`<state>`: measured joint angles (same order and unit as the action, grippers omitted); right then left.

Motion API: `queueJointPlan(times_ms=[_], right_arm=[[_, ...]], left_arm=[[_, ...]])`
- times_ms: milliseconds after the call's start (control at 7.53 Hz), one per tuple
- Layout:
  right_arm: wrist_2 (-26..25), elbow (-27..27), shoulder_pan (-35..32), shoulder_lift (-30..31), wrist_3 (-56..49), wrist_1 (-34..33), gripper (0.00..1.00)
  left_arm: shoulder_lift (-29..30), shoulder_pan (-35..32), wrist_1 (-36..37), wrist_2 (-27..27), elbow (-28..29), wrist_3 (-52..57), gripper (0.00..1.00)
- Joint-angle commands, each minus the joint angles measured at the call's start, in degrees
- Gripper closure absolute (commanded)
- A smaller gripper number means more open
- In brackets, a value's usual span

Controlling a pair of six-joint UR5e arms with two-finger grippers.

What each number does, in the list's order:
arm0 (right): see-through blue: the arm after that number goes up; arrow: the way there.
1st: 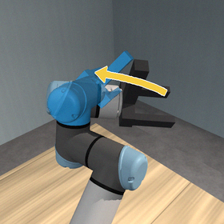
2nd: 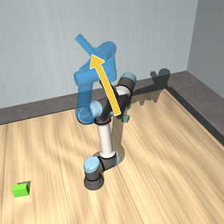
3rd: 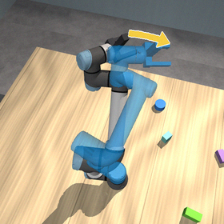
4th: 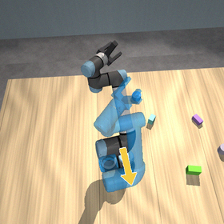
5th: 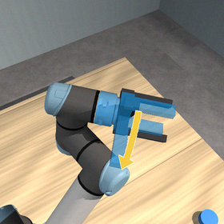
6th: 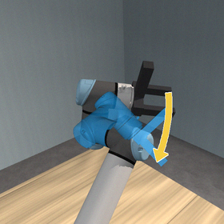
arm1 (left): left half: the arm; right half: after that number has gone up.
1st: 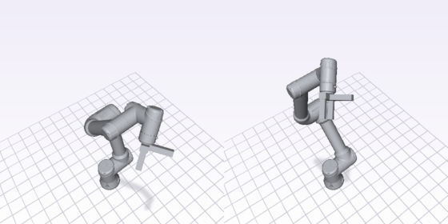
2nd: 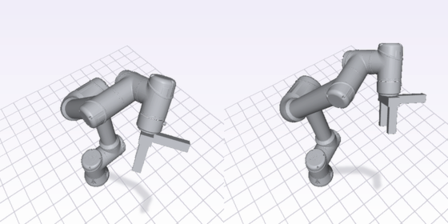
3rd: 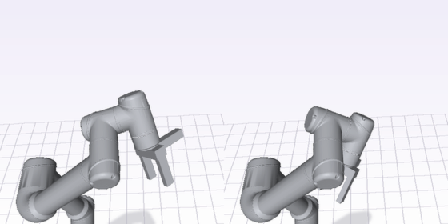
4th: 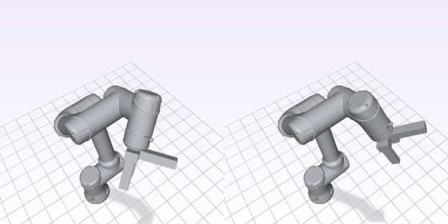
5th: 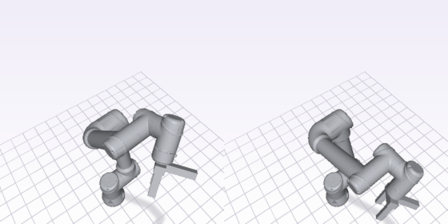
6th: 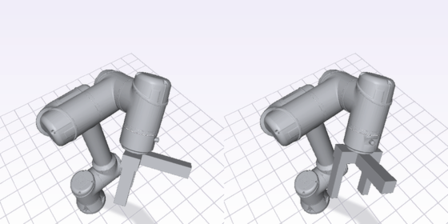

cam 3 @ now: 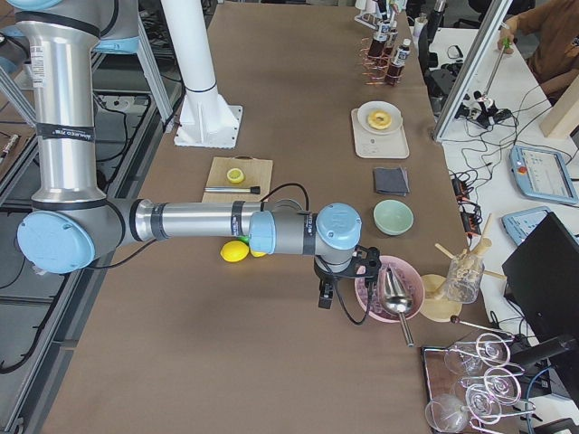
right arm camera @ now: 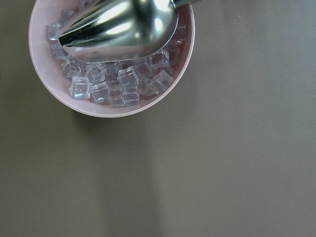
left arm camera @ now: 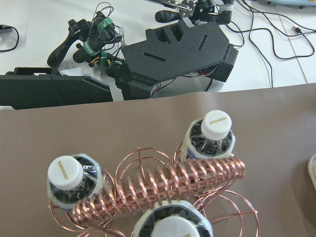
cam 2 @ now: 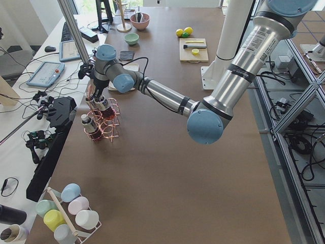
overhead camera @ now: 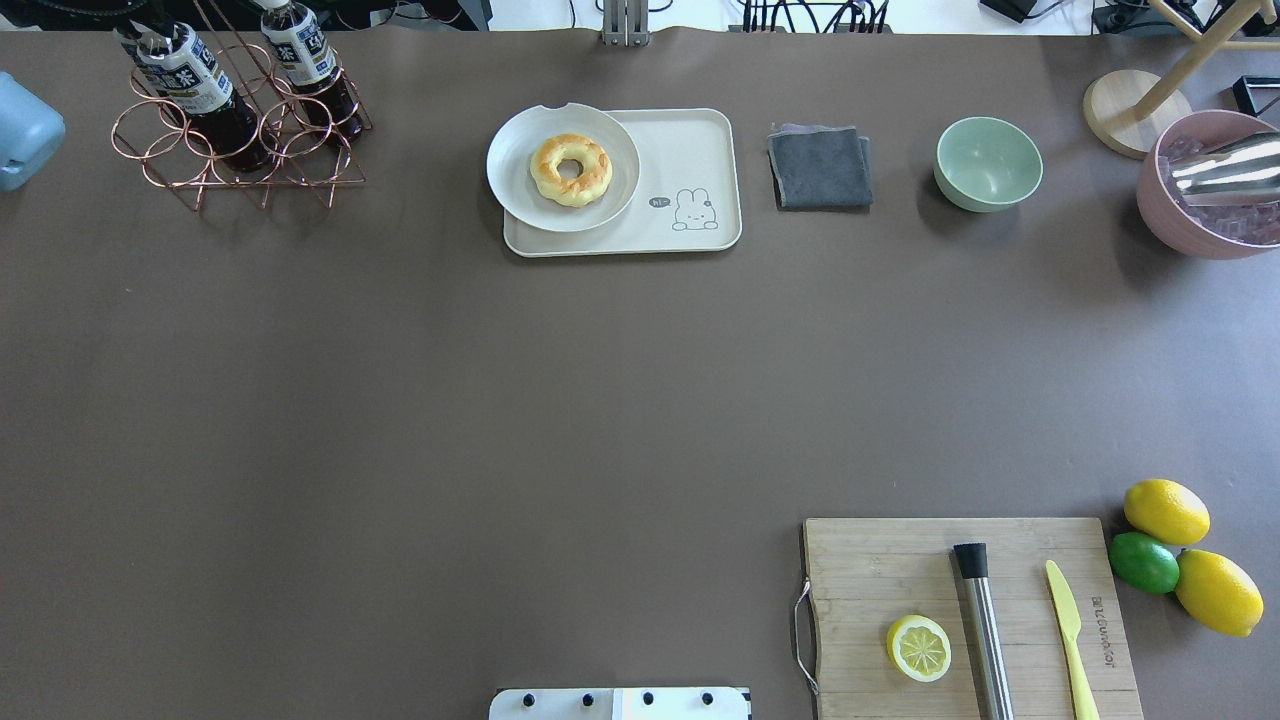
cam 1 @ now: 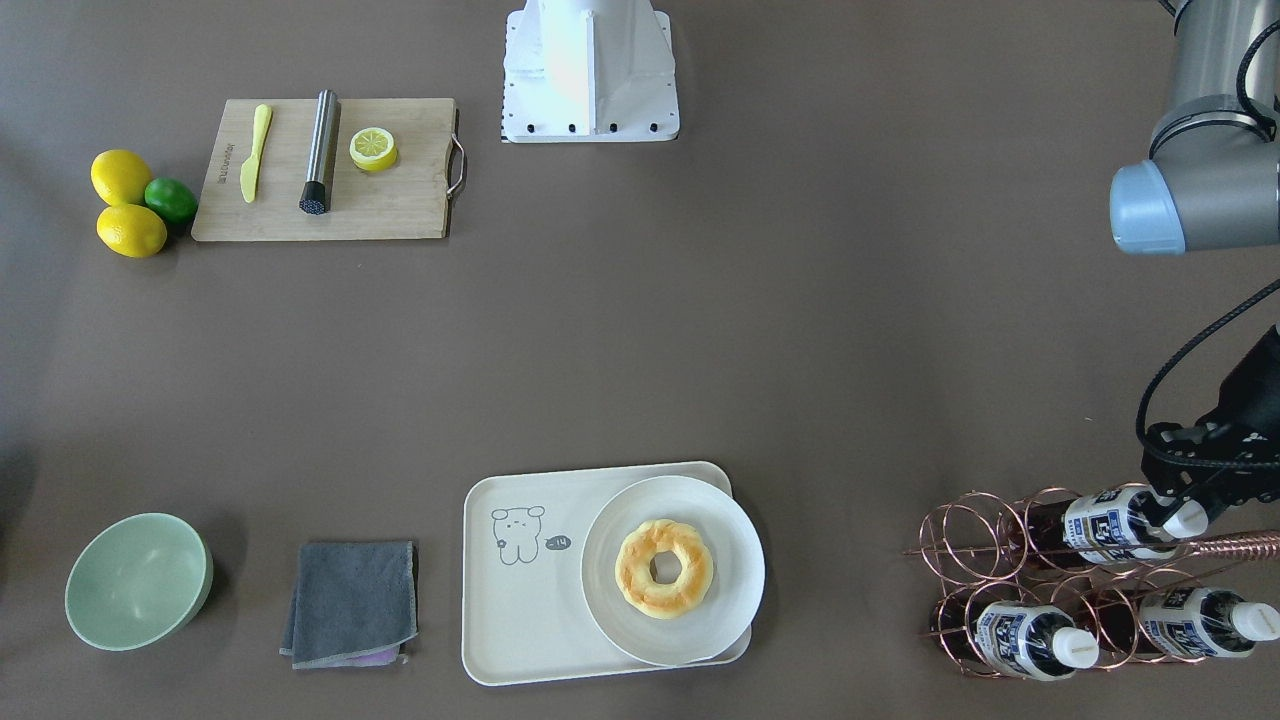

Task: Place tea on tray
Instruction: 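Lift the tea bottle out of the rack with the left gripper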

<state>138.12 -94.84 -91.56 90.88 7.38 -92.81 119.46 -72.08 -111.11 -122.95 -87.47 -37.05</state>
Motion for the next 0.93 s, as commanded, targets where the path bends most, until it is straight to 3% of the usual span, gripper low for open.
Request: queueJointPlan(times_ms=[0, 265, 796], right_arm=[[-0.05, 0.35, -0.02, 0.0, 0.0, 0.0, 0.0], [0.04, 0.44, -0.02, 0.0, -0.17, 0.0, 0.0], [-0.05, 0.62, -0.02, 0.09, -0.17, 0.0, 0.0]], left_arm=[[-0.28, -3.14, 1.68, -0.27, -5.51, 0.13, 1.0], [0.33, -3.24, 4.66, -0.27, -7.09, 0.22, 1.0], [0.25, 1.48, 21.7, 0.95, -24.99, -6.5, 1.0]])
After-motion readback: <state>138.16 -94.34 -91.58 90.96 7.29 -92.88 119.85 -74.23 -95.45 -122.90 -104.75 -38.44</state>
